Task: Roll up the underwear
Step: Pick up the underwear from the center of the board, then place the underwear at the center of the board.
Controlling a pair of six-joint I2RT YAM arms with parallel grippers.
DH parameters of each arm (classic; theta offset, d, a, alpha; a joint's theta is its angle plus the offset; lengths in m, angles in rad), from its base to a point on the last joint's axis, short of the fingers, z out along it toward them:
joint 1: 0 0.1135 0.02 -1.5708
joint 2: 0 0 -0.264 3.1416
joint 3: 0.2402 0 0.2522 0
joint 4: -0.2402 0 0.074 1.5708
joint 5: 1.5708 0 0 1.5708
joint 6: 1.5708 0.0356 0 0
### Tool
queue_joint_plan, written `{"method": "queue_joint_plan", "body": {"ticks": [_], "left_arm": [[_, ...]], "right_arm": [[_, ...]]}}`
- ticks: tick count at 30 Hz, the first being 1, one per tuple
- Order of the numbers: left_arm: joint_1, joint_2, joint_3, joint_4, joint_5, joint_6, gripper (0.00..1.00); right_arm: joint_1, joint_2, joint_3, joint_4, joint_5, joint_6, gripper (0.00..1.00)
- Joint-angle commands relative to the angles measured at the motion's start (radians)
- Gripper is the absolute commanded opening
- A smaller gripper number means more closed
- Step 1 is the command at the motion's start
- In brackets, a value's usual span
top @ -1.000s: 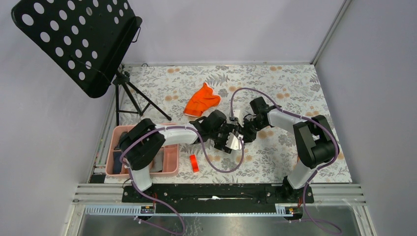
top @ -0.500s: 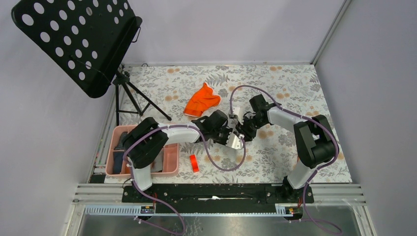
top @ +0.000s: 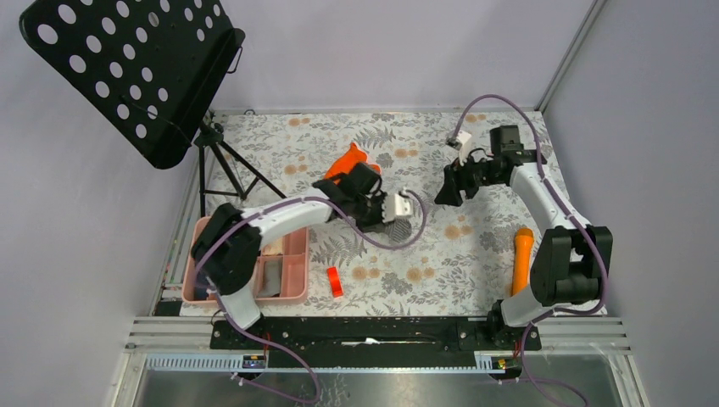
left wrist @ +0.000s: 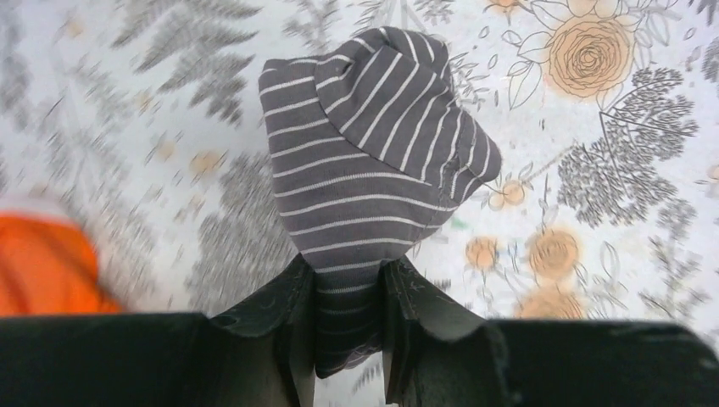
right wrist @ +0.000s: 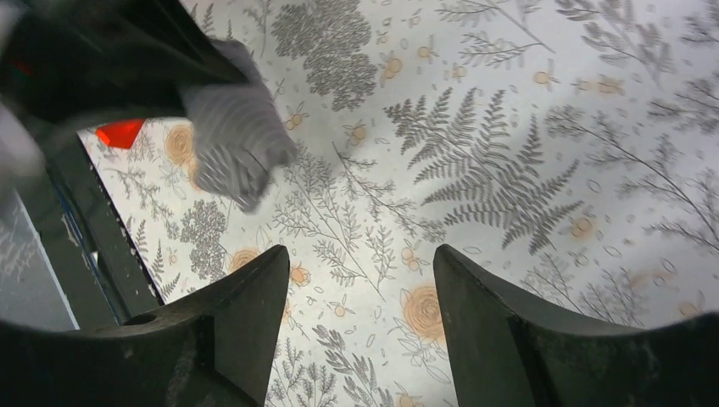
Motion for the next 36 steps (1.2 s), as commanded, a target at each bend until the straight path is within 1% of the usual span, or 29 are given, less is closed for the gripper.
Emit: {"method": "queue_joint_plan", "body": {"ticks": [1, 4, 6, 9, 11, 13, 16, 17, 18, 20, 24, 28, 30, 33, 35, 36], "left_arm": [[0.080, -0.182, 0.088, -0.230, 0.004, -0.159, 0.00], [0.148, -0.251, 0.101, -0.336, -0.075, -0.239, 0.00], [0.189, -0.287, 0.103, -0.393, -0.165, -0.312, 0.00], [0.245, -0.324, 0.105, -0.498, -0.277, -0.423, 0.00], [0.279, -0.337, 0.109, -0.579, -0.374, -0.514, 0.00], [0.317, -0.338, 0.123, -0.661, -0.401, -0.593, 0.00], [0.379, -0.340, 0.122, -0.749, -0.402, -0.657, 0.00], [0.406, -0.346, 0.120, -0.756, -0.402, -0.664, 0.00], [0.426, -0.355, 0.126, -0.761, -0.437, -0.674, 0.00], [0.451, -0.364, 0.146, -0.776, -0.460, -0.686, 0.00], [0.481, -0.342, 0.223, -0.831, -0.429, -0.715, 0.00], [0.493, -0.290, 0.314, -0.890, -0.339, -0.717, 0.00], [0.505, -0.255, 0.357, -0.914, -0.314, -0.764, 0.00], [0.533, -0.204, 0.449, -0.958, -0.230, -0.826, 0.00], [0.553, -0.177, 0.452, -0.983, -0.141, -0.866, 0.00], [0.562, -0.176, 0.423, -0.986, -0.099, -0.877, 0.00]], "right_arm": [[-0.040, -0.031, 0.033, -0.054, -0.027, 0.061, 0.71], [-0.048, -0.014, 0.048, -0.045, 0.007, 0.080, 0.72], [-0.047, 0.003, 0.059, -0.028, 0.027, 0.116, 0.74], [-0.050, 0.028, 0.078, 0.008, 0.050, 0.181, 0.79], [-0.051, 0.033, 0.077, 0.042, 0.060, 0.210, 0.80], [-0.050, 0.047, 0.087, 0.054, 0.070, 0.224, 0.81], [-0.051, 0.079, 0.121, 0.026, 0.083, 0.227, 0.81], [-0.052, 0.091, 0.133, 0.011, 0.087, 0.221, 0.81], [-0.051, 0.101, 0.143, -0.003, 0.093, 0.213, 0.81], [-0.051, 0.112, 0.151, -0.019, 0.099, 0.200, 0.82], [-0.052, 0.117, 0.150, -0.020, 0.110, 0.197, 0.82], [-0.052, 0.115, 0.155, -0.036, 0.122, 0.182, 0.82], [-0.051, 0.117, 0.159, -0.047, 0.130, 0.170, 0.82], [-0.052, 0.119, 0.168, -0.064, 0.135, 0.158, 0.82], [-0.052, 0.122, 0.177, -0.075, 0.136, 0.152, 0.83], [-0.051, 0.124, 0.182, -0.078, 0.138, 0.151, 0.83]]}}
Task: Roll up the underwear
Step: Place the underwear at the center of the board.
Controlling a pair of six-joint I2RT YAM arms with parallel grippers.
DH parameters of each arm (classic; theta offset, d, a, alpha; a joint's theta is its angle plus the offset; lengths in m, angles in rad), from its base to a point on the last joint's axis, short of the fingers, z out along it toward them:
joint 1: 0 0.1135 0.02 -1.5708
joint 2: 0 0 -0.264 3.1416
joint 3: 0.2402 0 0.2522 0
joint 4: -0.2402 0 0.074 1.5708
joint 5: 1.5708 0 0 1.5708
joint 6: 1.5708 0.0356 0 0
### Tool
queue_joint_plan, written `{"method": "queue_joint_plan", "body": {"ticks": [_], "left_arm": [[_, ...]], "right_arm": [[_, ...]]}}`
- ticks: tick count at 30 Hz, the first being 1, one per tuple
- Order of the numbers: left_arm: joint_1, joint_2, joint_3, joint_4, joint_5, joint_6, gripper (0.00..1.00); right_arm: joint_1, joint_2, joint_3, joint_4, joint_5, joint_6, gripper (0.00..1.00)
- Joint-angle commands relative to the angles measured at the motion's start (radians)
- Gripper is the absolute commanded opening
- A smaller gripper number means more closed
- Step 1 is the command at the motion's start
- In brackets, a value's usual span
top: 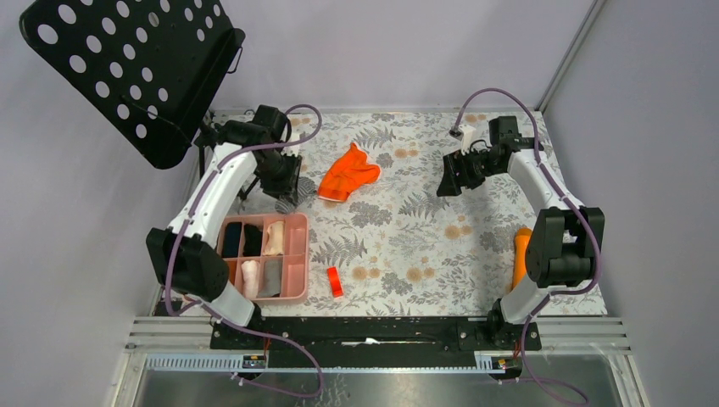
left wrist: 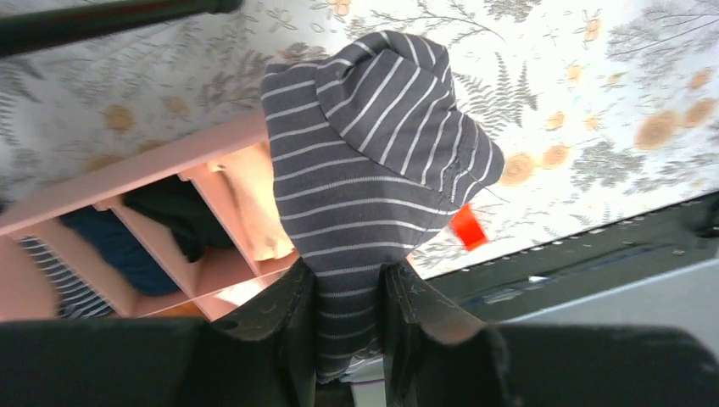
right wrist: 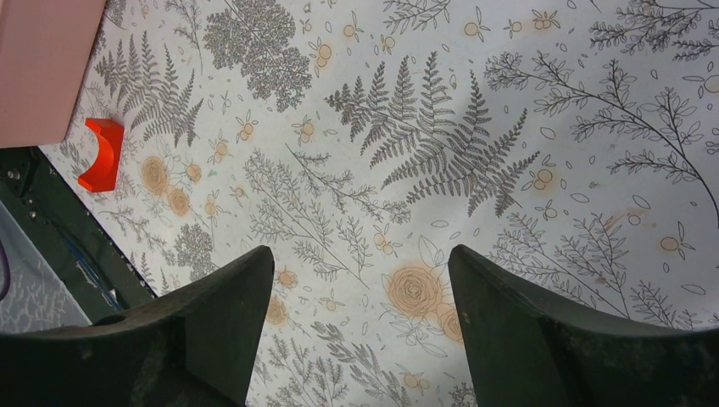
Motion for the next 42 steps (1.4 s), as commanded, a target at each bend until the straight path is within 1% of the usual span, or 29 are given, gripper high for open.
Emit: {"method": "queue_joint_plan", "body": {"ticks": [1, 5, 9, 11, 14, 20, 27, 32, 37, 41, 42], "left_arm": [[0.051, 0.026, -0.040, -0.065, 0.203, -0.115, 0.00], [0.125, -0.003, -0.221, -0.065, 0.245, -0.143, 0.00], [0.130, -0.065, -0.328, -0.050, 0.251, -0.171, 0.00], [0.130, -0.064, -0.357, -0.019, 0.262, -0.191, 0.00], [0.129, -0.019, -0.358, 0.061, 0.257, -0.216, 0.00], [0.132, 0.069, -0.315, 0.156, 0.129, -0.281, 0.00], [0.135, 0.137, -0.343, 0.260, 0.113, -0.332, 0.00], [0.129, 0.162, -0.410, 0.295, 0.094, -0.350, 0.00], [0.098, 0.184, -0.466, 0.340, 0.103, -0.335, 0.00], [0.095, 0.210, -0.466, 0.381, 0.058, -0.328, 0.00], [0.095, 0.215, -0.462, 0.388, 0.072, -0.322, 0.10]], "right_arm": [[-0.002, 0.008, 0.062, -0.044, 0.015, -0.027, 0.83], [-0.002, 0.012, 0.077, -0.061, 0.020, -0.036, 0.83], [-0.002, 0.021, 0.083, -0.062, 0.028, -0.042, 0.83], [-0.002, 0.028, 0.086, -0.060, 0.026, -0.040, 0.84], [-0.003, 0.035, 0.084, -0.058, 0.022, -0.039, 0.84], [-0.002, 0.035, 0.069, -0.066, 0.023, -0.056, 0.85], [-0.002, 0.040, 0.061, -0.066, 0.023, -0.059, 0.85], [-0.003, 0.042, 0.060, -0.087, 0.026, -0.074, 0.85], [-0.002, 0.055, 0.056, -0.099, 0.022, -0.073, 0.86], [-0.002, 0.062, 0.056, -0.102, 0.020, -0.069, 0.86], [-0.002, 0.063, 0.056, -0.102, 0.021, -0.069, 0.86]]}}
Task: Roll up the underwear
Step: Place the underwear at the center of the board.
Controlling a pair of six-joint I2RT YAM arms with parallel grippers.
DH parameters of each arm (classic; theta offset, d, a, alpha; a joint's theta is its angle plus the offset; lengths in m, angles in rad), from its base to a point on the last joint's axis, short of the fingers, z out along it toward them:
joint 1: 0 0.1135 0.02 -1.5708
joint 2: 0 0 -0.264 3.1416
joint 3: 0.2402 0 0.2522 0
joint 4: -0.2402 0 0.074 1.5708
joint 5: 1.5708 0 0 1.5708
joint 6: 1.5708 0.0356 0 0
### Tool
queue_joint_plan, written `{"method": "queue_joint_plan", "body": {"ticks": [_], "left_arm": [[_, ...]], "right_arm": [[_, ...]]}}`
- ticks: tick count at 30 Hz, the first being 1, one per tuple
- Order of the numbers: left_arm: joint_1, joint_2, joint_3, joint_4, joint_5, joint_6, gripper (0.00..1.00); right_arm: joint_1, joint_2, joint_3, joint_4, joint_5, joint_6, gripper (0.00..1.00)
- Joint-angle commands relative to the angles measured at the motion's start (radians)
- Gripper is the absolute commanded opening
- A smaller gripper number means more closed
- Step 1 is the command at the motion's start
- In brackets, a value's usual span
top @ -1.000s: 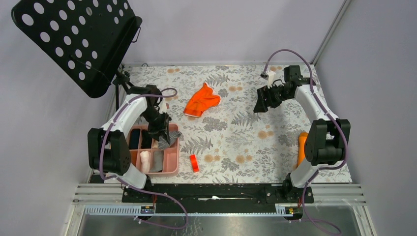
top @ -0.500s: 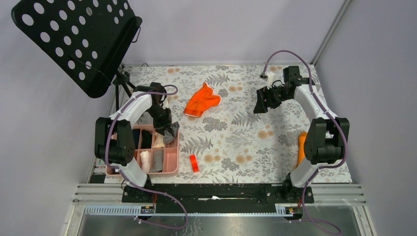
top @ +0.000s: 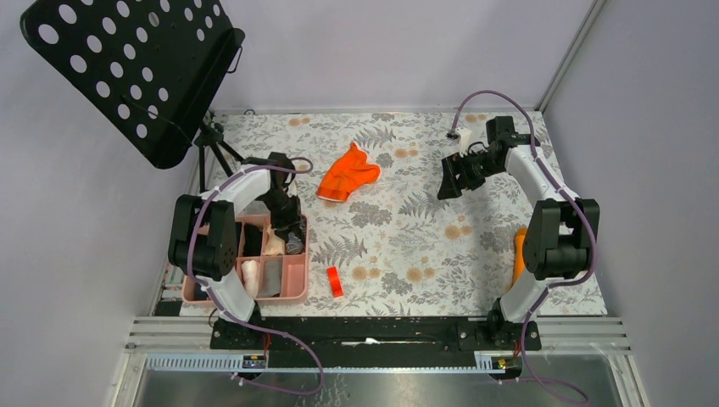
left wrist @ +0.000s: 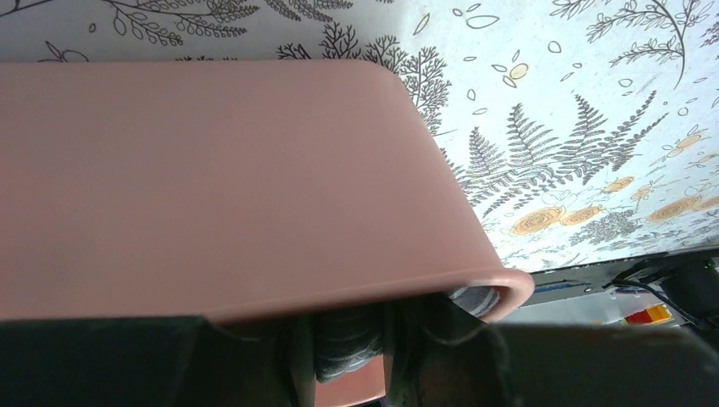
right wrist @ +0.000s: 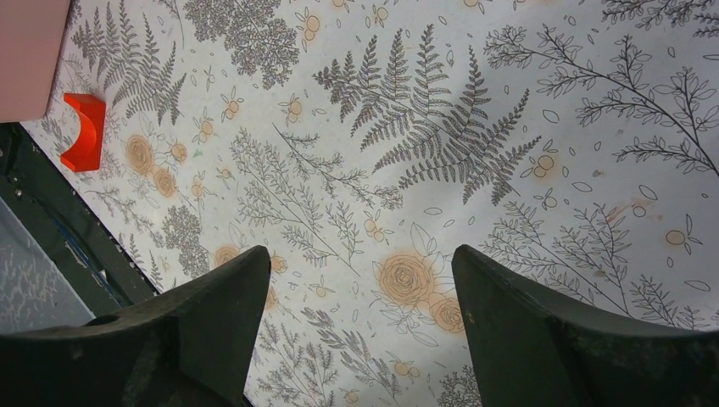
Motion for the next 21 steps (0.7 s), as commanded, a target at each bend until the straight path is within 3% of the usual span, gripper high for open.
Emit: {"method": "queue_joint_plan", "body": {"ticks": [1, 3, 6, 12, 21], "left_arm": [[0.003, 0.049, -0.013, 0.114, -0.051, 0.004, 0.24], [0.007, 0.039, 0.003, 0.097, -0.021, 0.017, 0.40], [0.023, 0.024, 0.035, 0.051, 0.031, 0.063, 0.50], [0.038, -0.022, 0.057, 0.023, 0.143, 0.103, 0.53], [0.037, -0.082, 0.048, -0.028, 0.159, 0.162, 0.60]], "right_arm": [[-0.002, 0.008, 0.010, -0.029, -0.001, -0.008, 0.86], [-0.002, 0.006, 0.012, -0.031, -0.004, -0.009, 0.86], [-0.002, 0.002, 0.021, -0.031, -0.010, -0.016, 0.87], [-0.003, 0.012, 0.087, -0.112, -0.004, -0.072, 0.89], [-0.002, -0.022, 0.095, -0.129, -0.014, -0.079, 0.94]]}}
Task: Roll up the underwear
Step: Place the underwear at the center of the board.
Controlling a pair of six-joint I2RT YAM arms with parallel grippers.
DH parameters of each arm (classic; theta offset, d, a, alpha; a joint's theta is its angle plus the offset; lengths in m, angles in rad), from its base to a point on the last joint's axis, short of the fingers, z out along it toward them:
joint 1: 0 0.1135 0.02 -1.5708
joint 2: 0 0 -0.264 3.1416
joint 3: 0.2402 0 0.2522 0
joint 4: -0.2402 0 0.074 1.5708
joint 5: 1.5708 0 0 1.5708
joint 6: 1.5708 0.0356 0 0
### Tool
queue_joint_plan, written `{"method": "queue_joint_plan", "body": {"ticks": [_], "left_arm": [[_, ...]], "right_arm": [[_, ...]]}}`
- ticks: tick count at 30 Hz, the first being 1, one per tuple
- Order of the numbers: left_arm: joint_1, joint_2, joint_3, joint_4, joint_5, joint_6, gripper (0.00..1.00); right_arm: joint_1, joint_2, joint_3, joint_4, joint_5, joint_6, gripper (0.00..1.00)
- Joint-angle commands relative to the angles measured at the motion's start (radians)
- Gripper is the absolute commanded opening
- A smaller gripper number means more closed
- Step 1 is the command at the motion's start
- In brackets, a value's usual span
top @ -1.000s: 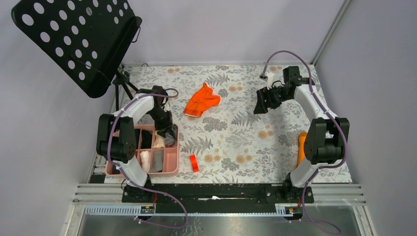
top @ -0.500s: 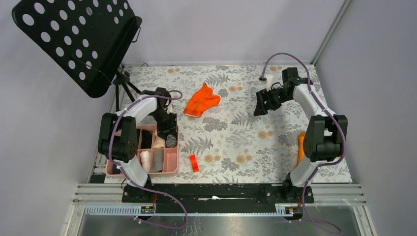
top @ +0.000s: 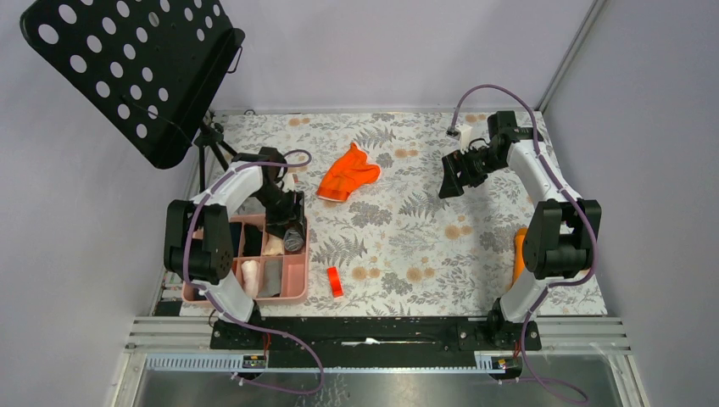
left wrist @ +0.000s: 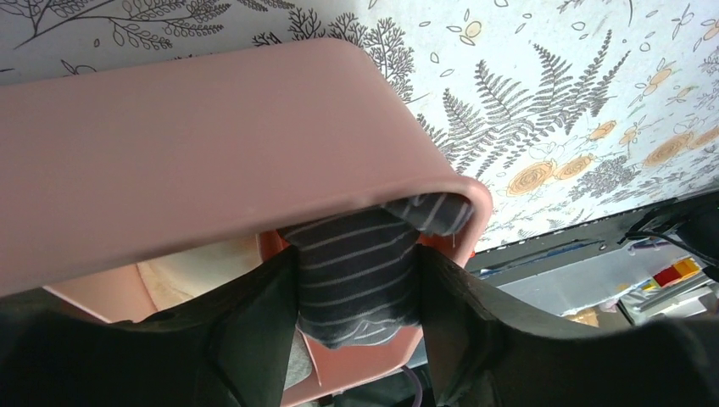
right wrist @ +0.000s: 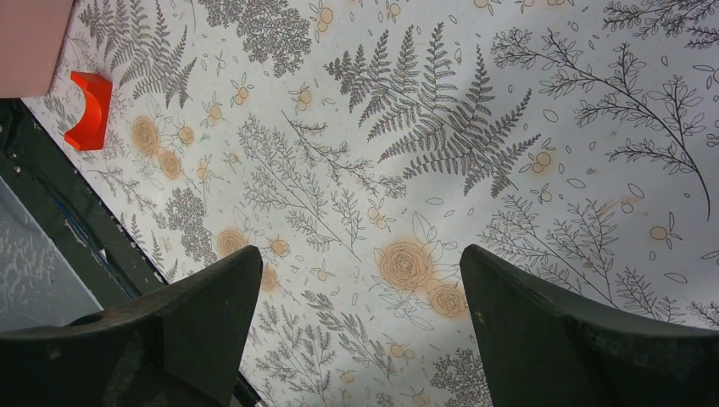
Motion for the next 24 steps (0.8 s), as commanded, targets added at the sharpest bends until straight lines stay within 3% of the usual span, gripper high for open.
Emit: {"method": "queue_joint_plan", "body": {"ticks": [1, 6, 12, 15, 19, 23, 24], "left_arm": [[-0.002, -0.058, 0.004, 0.016, 0.077, 0.015, 0.61], [-0.029, -0.063, -0.040, 0.061, 0.079, 0.006, 0.61], [-0.074, -0.047, -0.067, 0.088, 0.015, -0.002, 0.45], [-0.081, -0.045, -0.086, 0.089, -0.036, -0.012, 0.32], [-0.109, -0.043, -0.128, 0.162, -0.083, -0.034, 0.02], [-0.128, -0.040, -0.160, 0.256, -0.159, -0.032, 0.01], [-0.126, -0.026, -0.159, 0.253, -0.155, -0.029, 0.09]], "right_arm": [[-0.002, -0.032, 0.015, -0.030, -0.020, -0.009, 0.94], [-0.002, -0.025, 0.016, -0.025, -0.046, 0.002, 0.95], [-0.002, -0.019, 0.038, -0.026, -0.056, 0.003, 1.00], [-0.002, -0.022, 0.035, -0.025, -0.057, 0.004, 1.00], [-0.002, -0.032, 0.019, -0.017, -0.059, 0.010, 1.00], [-0.002, -0.042, 0.013, -0.023, -0.058, 0.011, 1.00], [-0.002, -0.044, 0.015, -0.027, -0.055, 0.009, 1.00]]}}
